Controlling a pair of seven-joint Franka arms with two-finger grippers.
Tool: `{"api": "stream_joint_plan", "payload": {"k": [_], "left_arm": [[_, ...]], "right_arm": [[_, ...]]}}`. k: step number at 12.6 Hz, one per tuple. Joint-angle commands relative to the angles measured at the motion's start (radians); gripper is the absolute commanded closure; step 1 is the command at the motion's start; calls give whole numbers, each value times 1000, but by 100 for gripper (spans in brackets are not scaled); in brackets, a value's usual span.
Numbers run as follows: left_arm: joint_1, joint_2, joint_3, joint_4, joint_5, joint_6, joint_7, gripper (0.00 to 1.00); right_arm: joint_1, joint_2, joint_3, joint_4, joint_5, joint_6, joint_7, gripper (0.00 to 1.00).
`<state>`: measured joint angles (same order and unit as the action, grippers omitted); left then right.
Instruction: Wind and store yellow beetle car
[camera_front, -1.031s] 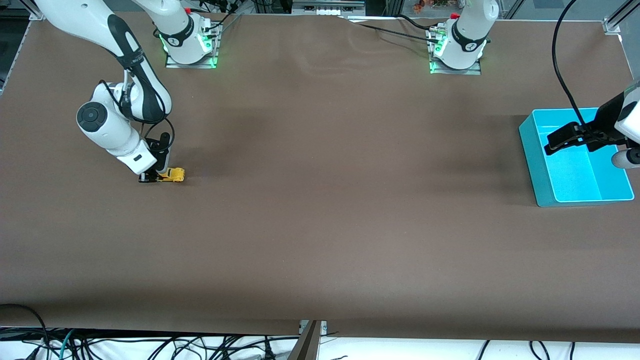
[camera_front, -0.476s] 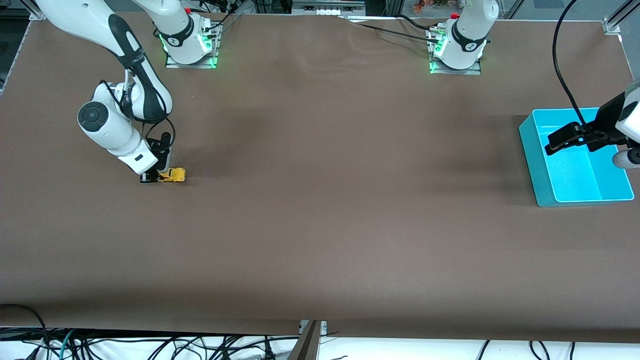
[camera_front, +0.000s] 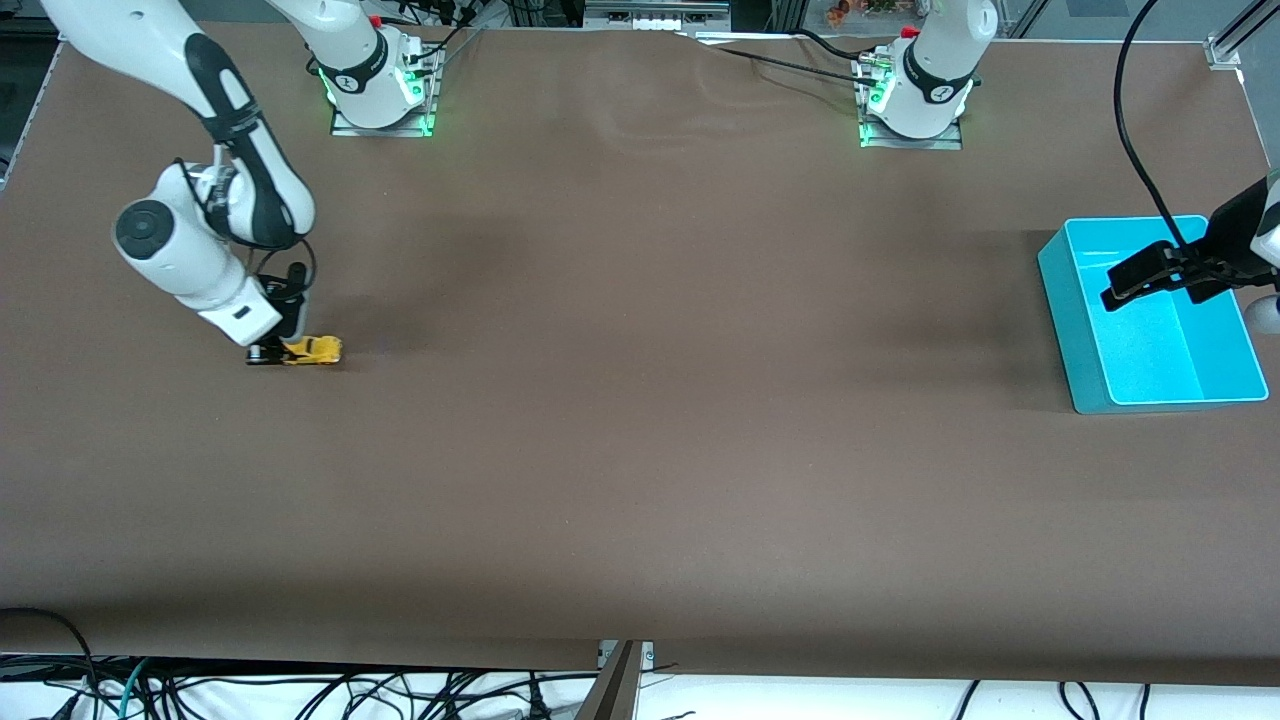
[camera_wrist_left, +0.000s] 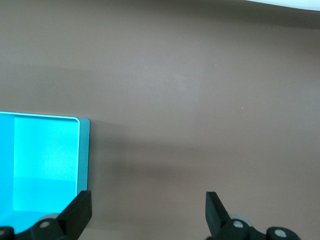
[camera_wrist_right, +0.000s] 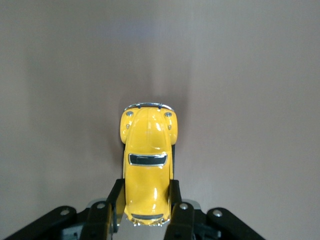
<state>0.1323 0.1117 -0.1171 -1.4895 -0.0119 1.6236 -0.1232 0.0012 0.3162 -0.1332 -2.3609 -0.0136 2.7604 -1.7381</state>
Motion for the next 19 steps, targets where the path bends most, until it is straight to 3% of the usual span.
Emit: {"api": "stream_joint_plan", "payload": {"k": [1, 9, 10, 11, 13, 15, 17, 19], "left_arm": [[7, 13, -1, 29, -14, -13, 27, 0], [7, 13, -1, 31, -14, -13, 27, 0], [7, 13, -1, 31, -13, -13, 27, 0], [7, 13, -1, 29, -13, -13, 27, 0], [6, 13, -1, 31, -14, -13, 23, 0], [6, 13, -1, 31, -13, -13, 23, 0], [6, 13, -1, 31, -13, -13, 23, 0], [6, 13, -1, 31, -13, -13, 23, 0]], "right_arm": [[-79, 87, 7, -8, -6, 68, -83, 75], [-188, 130, 10, 20, -3, 91, -207, 75], [-188, 129, 14, 28, -2, 91, -204, 55], [-187, 123, 38, 54, 1, 78, -199, 1], [-184, 86, 79, 122, 27, -37, -198, 0], [-181, 69, 110, 274, 55, -268, -195, 0], [-170, 72, 113, 440, 58, -463, -189, 0], [-167, 70, 115, 530, 57, -565, -131, 0]]}}
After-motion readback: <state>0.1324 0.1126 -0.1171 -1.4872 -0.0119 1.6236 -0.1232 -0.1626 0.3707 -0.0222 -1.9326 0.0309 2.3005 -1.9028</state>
